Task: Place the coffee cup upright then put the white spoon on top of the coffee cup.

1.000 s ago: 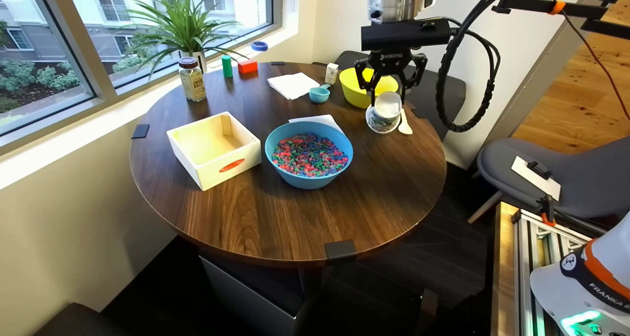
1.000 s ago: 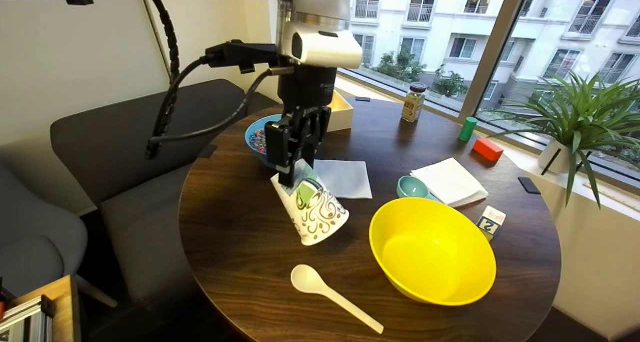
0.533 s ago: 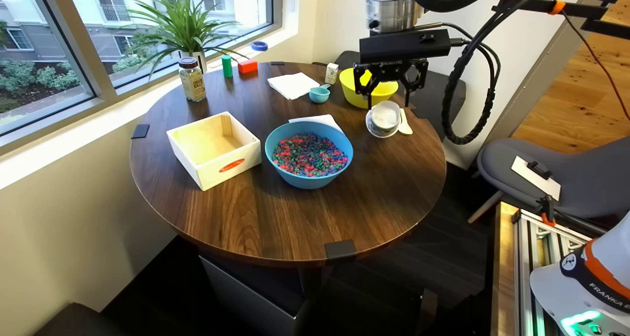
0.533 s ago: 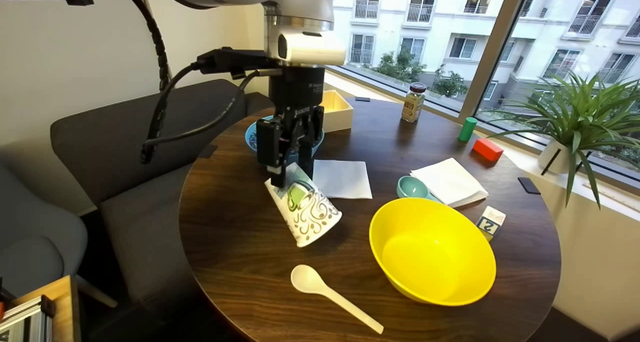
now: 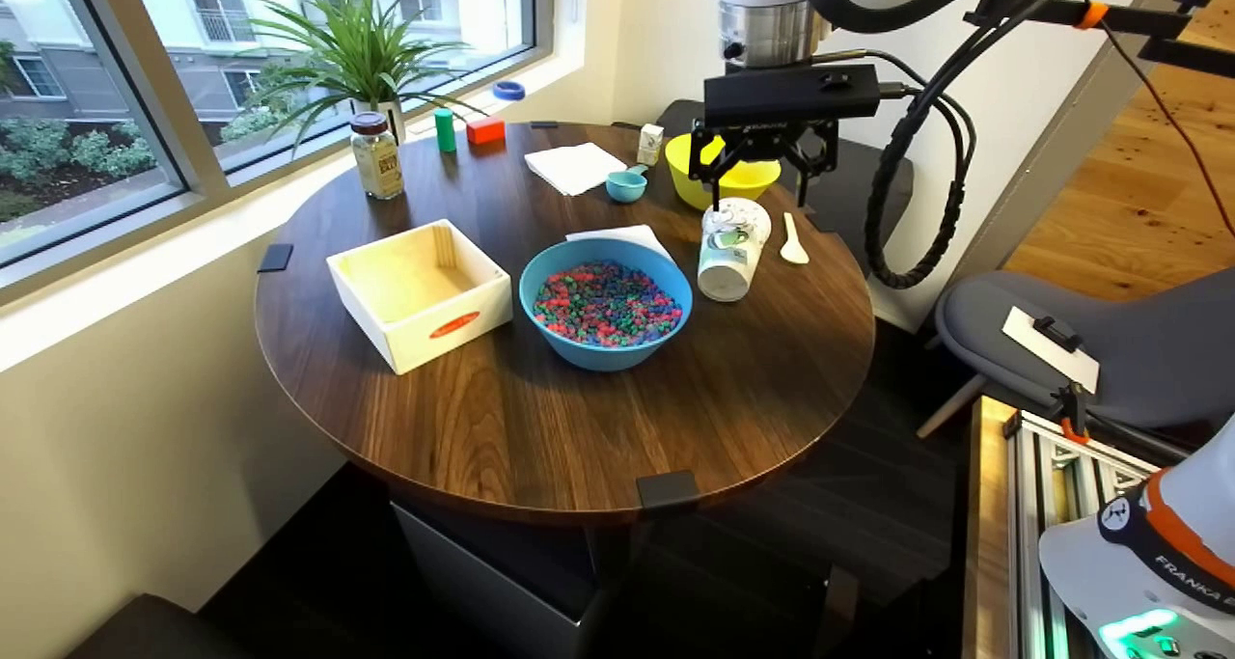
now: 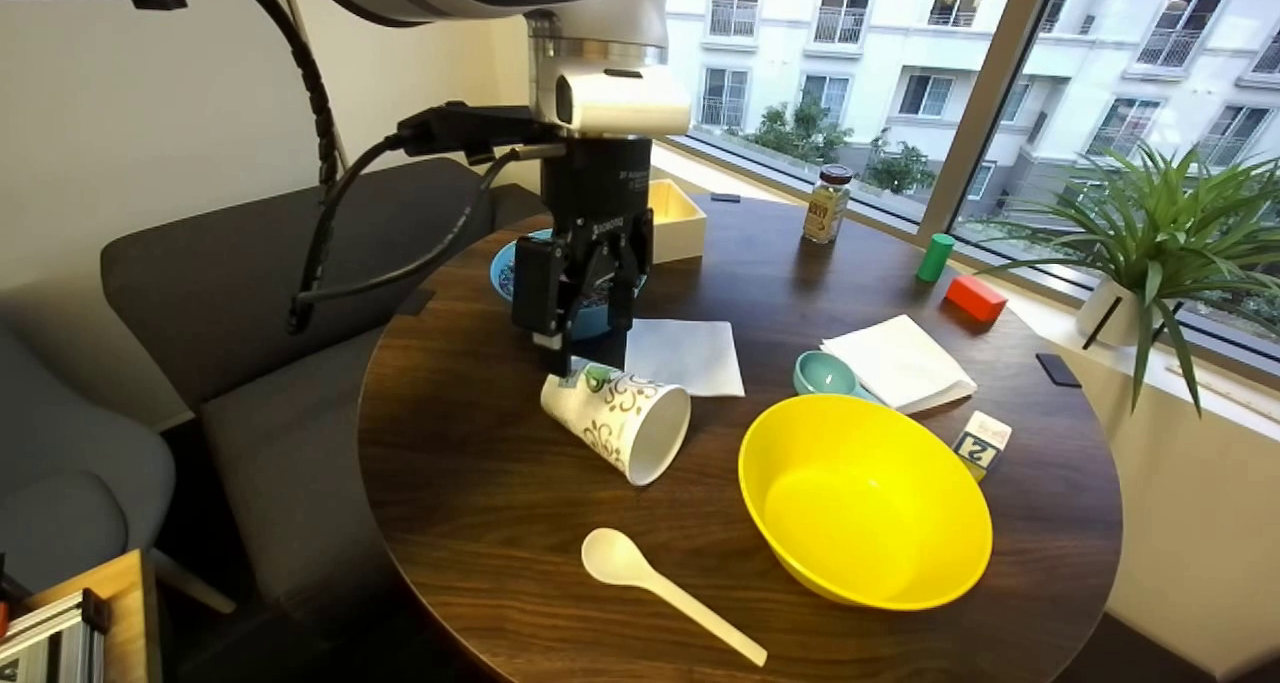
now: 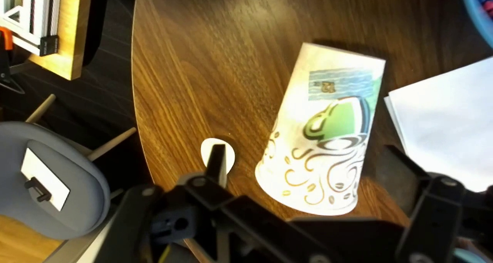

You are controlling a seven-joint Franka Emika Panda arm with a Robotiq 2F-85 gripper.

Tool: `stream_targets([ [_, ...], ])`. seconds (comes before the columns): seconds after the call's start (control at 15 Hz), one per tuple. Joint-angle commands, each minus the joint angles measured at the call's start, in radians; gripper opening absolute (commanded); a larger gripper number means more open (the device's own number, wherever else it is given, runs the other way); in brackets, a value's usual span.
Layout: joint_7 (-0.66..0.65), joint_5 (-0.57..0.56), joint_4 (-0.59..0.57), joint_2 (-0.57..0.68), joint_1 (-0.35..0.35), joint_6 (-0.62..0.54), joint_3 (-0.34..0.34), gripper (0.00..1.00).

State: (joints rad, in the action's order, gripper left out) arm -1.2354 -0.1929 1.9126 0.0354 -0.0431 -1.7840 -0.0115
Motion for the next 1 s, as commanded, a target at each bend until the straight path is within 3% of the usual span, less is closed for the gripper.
stream_targets([
  [0.0,0.023,-0.005,0.055,-0.046,0.007,-0.053,0.000,1.00],
  [0.4,0.199,0.041,0.097,-0.109,0.039,-0.122,0.020,1.00],
  [0.93,0.313,0.186,0.099,-0.134,0.110,-0.118,0.077,1.00],
])
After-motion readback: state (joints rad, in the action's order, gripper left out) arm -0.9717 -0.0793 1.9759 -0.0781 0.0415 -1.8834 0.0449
